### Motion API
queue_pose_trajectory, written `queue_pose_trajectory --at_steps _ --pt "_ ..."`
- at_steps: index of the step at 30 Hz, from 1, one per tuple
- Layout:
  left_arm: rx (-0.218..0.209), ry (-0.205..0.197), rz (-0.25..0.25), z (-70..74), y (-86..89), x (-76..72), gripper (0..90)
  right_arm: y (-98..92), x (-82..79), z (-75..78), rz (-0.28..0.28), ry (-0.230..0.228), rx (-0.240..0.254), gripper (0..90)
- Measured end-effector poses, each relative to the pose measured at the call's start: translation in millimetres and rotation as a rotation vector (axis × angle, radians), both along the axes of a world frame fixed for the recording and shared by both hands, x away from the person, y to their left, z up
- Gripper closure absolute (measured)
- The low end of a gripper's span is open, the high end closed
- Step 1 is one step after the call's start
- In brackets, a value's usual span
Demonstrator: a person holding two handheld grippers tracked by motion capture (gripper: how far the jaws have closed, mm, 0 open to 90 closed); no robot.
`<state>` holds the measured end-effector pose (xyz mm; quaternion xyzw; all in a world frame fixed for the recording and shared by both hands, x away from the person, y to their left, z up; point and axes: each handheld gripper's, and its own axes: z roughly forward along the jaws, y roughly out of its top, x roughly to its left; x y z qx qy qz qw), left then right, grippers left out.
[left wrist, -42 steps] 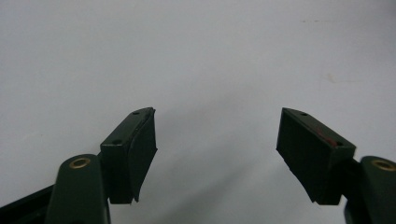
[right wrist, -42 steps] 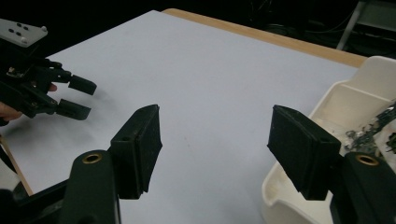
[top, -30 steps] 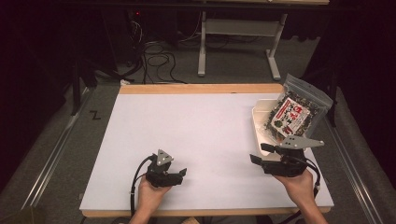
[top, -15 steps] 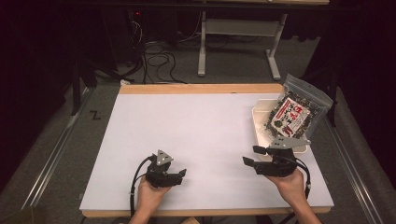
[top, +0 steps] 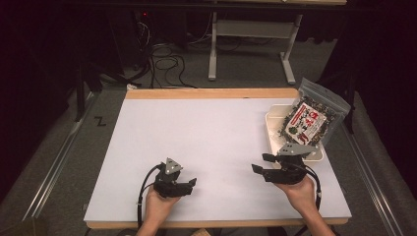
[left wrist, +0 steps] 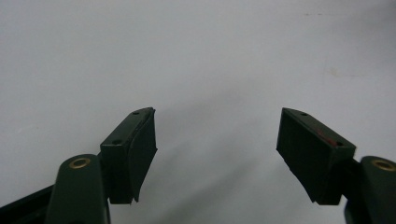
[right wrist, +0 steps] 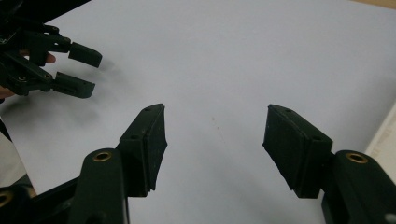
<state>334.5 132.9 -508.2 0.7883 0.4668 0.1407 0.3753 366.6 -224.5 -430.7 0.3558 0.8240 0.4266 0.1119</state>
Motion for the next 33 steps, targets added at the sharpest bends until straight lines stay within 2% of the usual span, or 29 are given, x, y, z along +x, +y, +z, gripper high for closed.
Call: queue_pose_trajectory --at_steps 5,9,14,22,33 --pt "-0.005 0.003 0.003 -0.8 1.0 0.2 28.9 2.3 2.7 -2.3 -0.003 0.007 -0.005 39.6" --pt "-0.004 0.004 0.004 -0.8 0.9 0.8 28.9 4.4 9.4 -5.8 -0.010 0.003 -0.028 39.6" --pt "-0.016 0.005 0.011 -0.4 3.1 0.6 28.9 4.0 15.5 -8.6 -0.030 0.022 -0.020 39.5" --pt "-0.017 0.006 0.006 0.0 2.5 0.5 28.8 3.0 19.7 -13.1 -0.027 -0.004 -0.047 39.3" --pt "-0.008 0.004 0.001 -0.2 1.8 0.7 28.8 5.9 26.4 -23.1 -0.029 0.003 -0.072 39.3"
